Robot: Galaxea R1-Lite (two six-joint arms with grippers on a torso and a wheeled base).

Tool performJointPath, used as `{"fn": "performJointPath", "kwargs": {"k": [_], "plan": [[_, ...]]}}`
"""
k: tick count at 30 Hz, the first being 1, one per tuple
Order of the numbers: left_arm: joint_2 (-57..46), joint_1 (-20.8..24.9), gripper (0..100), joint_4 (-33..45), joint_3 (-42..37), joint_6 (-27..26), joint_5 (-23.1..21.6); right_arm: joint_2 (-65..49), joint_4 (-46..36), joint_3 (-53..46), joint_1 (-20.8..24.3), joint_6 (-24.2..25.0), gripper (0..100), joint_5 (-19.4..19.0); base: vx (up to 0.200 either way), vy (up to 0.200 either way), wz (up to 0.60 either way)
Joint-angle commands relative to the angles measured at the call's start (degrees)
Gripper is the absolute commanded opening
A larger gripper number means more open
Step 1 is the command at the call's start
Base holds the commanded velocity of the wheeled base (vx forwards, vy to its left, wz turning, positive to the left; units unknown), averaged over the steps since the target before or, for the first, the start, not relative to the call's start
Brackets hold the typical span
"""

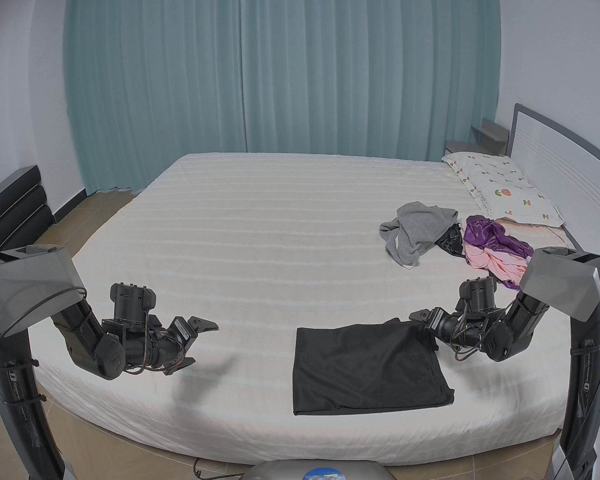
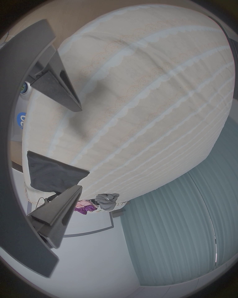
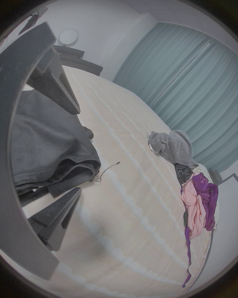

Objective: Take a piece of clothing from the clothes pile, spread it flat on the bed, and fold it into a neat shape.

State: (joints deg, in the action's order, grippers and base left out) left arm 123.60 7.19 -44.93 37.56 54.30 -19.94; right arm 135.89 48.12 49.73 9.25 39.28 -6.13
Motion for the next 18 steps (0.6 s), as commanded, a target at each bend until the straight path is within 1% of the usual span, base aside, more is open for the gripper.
{"fn": "performJointPath", "kwargs": {"k": [1, 4, 6, 7, 8, 10, 11, 12, 13, 18], "plan": [[0.06, 0.01, 100, -0.07, -0.12, 0.02, -0.01, -4.23, 1.1, -4.11, -0.99, 0.18, 100, -1.43, 0.0, 0.0, 0.0], [0.06, -0.07, 100, 0.02, 0.23, 0.11, -0.1, -5.11, 2.68, -7.1, -1.43, -0.43, 100, -3.01, 0.0, 0.0, 0.0], [0.06, -0.07, 100, 0.02, 0.41, 0.2, -0.01, -5.28, 4.62, -10.0, -1.78, -2.19, 100, -6.0, 0.0, 0.0, 0.0], [0.06, -0.07, 100, 0.02, 0.41, 0.2, -0.01, -5.28, 4.62, -10.0, -1.78, -2.19, 100, -6.0, 0.0, 0.0, 0.0], [0.06, -0.07, 100, 0.02, 0.32, 0.2, -0.01, -5.37, 6.02, -12.2, -1.87, -4.56, 100, -8.19, 0.0, 0.0, 0.0], [0.15, 0.01, 100, 0.02, 0.32, 0.11, 0.08, -5.11, 7.34, -14.31, -1.78, -7.37, 100, -9.6, 0.0, 0.0, 0.0], [0.15, 0.01, 100, 0.02, 0.41, 0.11, 0.08, -5.11, 7.43, -14.48, -1.78, -7.55, 100, -9.6, 0.0, 0.0, 0.0], [0.15, 0.01, 100, 0.02, 0.41, 0.2, 0.08, -4.76, 8.57, -15.54, -1.43, -8.87, 100, -9.95, 0.0, -0.2, 0.0], [0.15, 0.01, 100, 0.02, 0.5, 0.2, 0.08, -4.58, 9.45, -15.8, -1.25, -9.04, 100, -9.95, 0.0, -0.2, 0.0], [0.06, 0.01, 100, 0.02, 0.59, 0.2, 0.08, -4.23, 11.74, -15.98, -1.08, -8.69, 100, -9.95, 0.0, -0.2, 0.0]]}}
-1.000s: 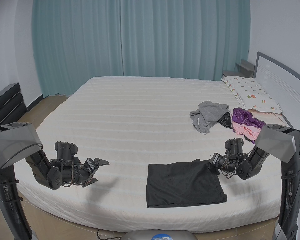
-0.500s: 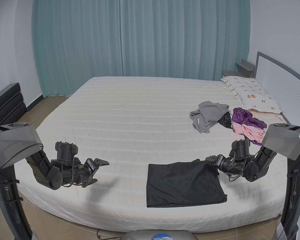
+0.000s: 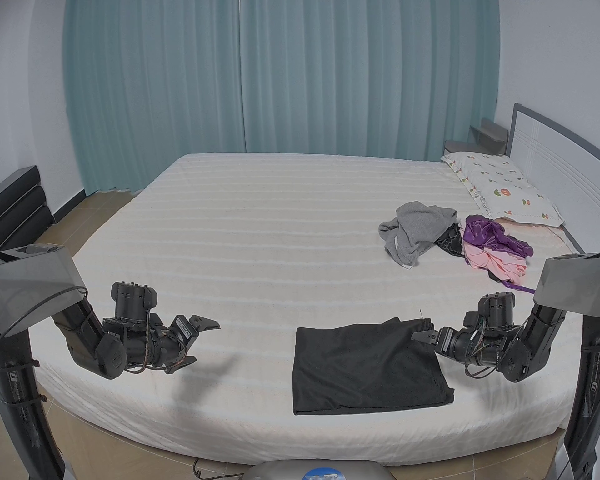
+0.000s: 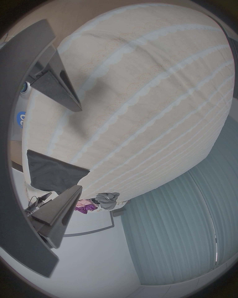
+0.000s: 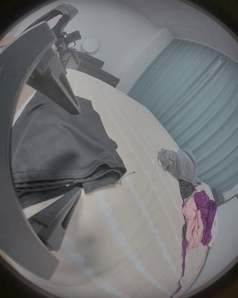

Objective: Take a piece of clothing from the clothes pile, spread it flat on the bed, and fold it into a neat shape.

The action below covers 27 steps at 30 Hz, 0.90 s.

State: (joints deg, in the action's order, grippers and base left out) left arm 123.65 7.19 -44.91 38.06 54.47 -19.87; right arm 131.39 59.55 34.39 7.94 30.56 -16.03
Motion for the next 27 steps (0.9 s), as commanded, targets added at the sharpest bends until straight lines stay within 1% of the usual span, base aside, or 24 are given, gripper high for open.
{"fn": "performJointPath", "kwargs": {"k": [1, 5, 7, 12, 14, 20, 22, 24, 26, 27], "plan": [[0.01, 0.01, 100, 0.0, 0.09, 0.02, 0.01, 0.36, 0.3, -0.46, 0.24, 0.11, 100, -0.05, 0.0, -0.2, 0.0], [-0.16, 0.37, 100, -0.09, 0.09, 0.02, 0.1, 0.89, 0.83, 0.15, 0.15, 0.46, 100, 0.03, 0.0, -0.2, 0.0], [-0.16, 0.45, 100, 0.0, 0.09, 0.02, 0.18, 1.06, 1.36, 0.15, 0.15, 0.46, 100, 0.03, 0.0, 0.0, 0.0], [0.36, 2.48, 100, -0.44, 0.52, 0.11, 5.02, 2.38, 3.91, 0.15, 0.33, 0.55, 100, 0.39, 0.0, 0.0, 0.0], [0.72, 3.35, 100, -0.79, 0.44, 0.11, 5.81, 2.47, 3.91, 0.15, 0.33, 0.55, 100, 0.39, 0.0, 0.0, 0.0], [0.89, 5.02, 100, -0.88, 0.17, 0.2, 5.9, 2.56, 3.91, 0.33, 0.5, 0.9, 100, 0.3, 0.0, 0.0, 0.0], [0.89, 6.25, 100, -0.88, -0.09, 0.11, 5.98, 2.56, 3.91, 1.03, 1.29, 3.8, 100, 0.47, 0.0, 0.0, 0.0], [0.89, 7.13, 100, -0.79, -0.27, 0.11, 6.42, 2.64, 3.82, 1.47, 1.82, 5.3, 100, 0.56, 0.0, 0.0, 0.0], [0.98, 7.75, 100, -0.79, -0.18, 0.2, 6.95, 2.64, 3.82, 1.47, 2.0, 5.47, 100, 0.56, 0.0, 0.0, 0.0], [1.16, 8.19, 100, -0.79, -0.27, 0.2, 7.04, 2.64, 3.82, 1.56, 2.0, 5.56, 100, 0.56, 0.0, -0.2, 0.0]]}}
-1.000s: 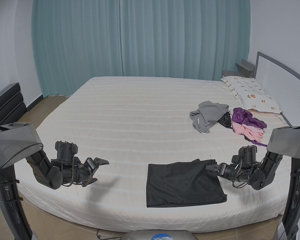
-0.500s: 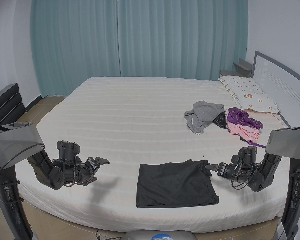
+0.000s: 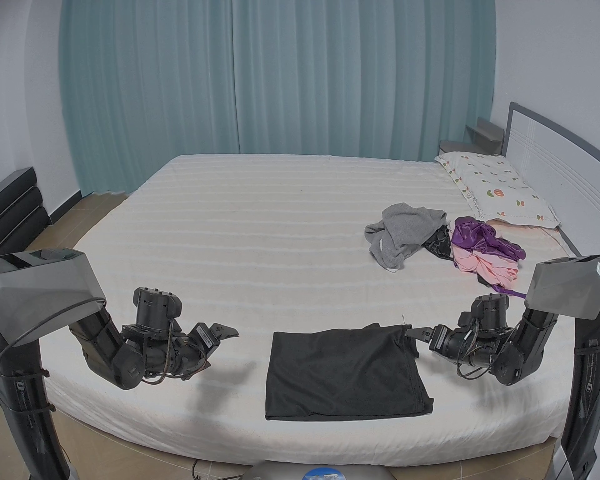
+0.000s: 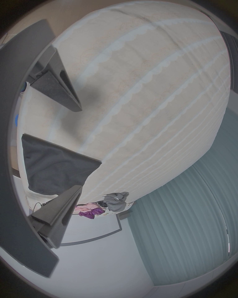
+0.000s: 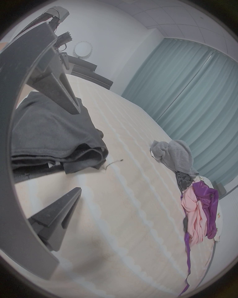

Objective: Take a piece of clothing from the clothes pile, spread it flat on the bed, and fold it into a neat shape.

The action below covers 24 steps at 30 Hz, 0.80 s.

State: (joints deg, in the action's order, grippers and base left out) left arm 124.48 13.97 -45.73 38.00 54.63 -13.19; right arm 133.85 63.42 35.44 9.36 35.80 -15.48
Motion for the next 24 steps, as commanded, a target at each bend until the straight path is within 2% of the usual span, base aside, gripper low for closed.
{"fn": "performJointPath", "kwargs": {"k": [1, 11, 16, 19, 24], "plan": [[0.41, 1.67, 100, 0.02, -0.21, 0.04, 0.45, 0.09, -0.05, 0.42, 0.57, 0.41, 100, 0.01, 0.0, -0.2, 0.0], [-0.2, 2.2, 100, 0.11, -1.79, 0.04, 0.53, 0.0, 0.04, 0.25, 0.92, 0.5, 100, 0.01, 0.0, -0.2, 0.0], [1.82, 2.64, 100, -0.42, -0.38, -0.49, 6.33, 0.0, 0.04, 0.07, 1.98, 0.5, 100, 0.36, 0.0, 0.0, 0.0], [4.46, 2.9, 100, -0.5, 3.05, -2.68, 8.71, 0.44, -0.05, 0.42, 2.33, 0.58, 100, 0.72, 0.0, 0.0, 0.0], [8.32, 4.49, 100, -0.24, 8.76, -6.37, 9.67, 1.32, 0.04, 0.51, 3.12, 2.69, 100, 0.8, 0.0, 0.0, 0.0]]}}
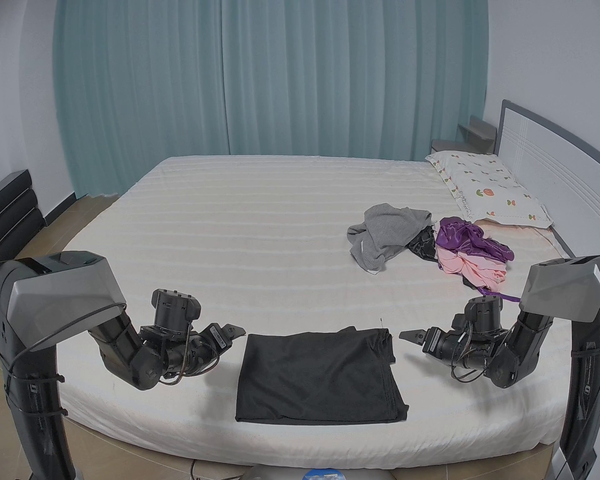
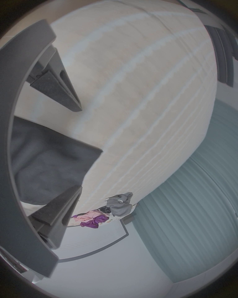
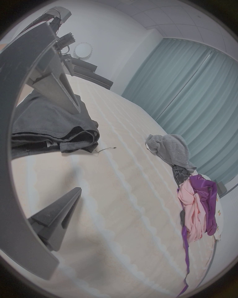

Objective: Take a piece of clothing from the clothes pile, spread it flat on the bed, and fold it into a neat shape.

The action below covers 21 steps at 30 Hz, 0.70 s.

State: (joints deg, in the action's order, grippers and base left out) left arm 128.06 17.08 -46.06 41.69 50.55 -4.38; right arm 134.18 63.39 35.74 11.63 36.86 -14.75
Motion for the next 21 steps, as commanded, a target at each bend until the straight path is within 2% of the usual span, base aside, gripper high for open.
{"fn": "performJointPath", "kwargs": {"k": [1, 5, 7, 11, 16, 20, 21], "plan": [[4.92, 1.55, 100, 0.09, 5.59, -2.57, 1.12, 0.99, 0.15, 0.2, 0.85, 1.98, 100, 0.07, 0.0, 0.0, 0.0], [8.43, 3.05, 100, 0.27, 10.87, -5.64, 3.32, 1.17, 0.07, 0.47, 0.94, 2.86, 100, 0.69, 0.0, 0.0, 0.0], [12.12, 3.84, 100, 0.35, 14.91, -7.22, 6.13, 1.78, 0.15, 0.82, 1.64, 2.95, 100, 1.83, 0.0, 0.0, 0.0], [16.17, 5.25, 100, 1.23, 19.83, -7.75, 9.65, 2.31, 0.51, 0.91, 2.17, 2.77, 100, 3.5, 0.0, 0.0, 0.0], [17.22, 5.25, 100, 6.68, 25.02, -8.19, 10.0, 2.22, 0.51, 1.79, 2.43, 2.69, 100, 5.08, 0.0, 0.0, 0.0], [17.84, 5.77, 100, 8.09, 26.6, -8.37, 9.83, 2.49, 0.42, 2.49, 2.78, 2.69, 100, 5.43, 0.0, 0.0, 0.0], [18.01, 5.95, 0, 8.09, 26.86, -8.28, 9.83, 2.66, 0.51, 2.58, 3.05, 2.6, 100, 5.43, 0.0, 0.0, 0.0]]}}
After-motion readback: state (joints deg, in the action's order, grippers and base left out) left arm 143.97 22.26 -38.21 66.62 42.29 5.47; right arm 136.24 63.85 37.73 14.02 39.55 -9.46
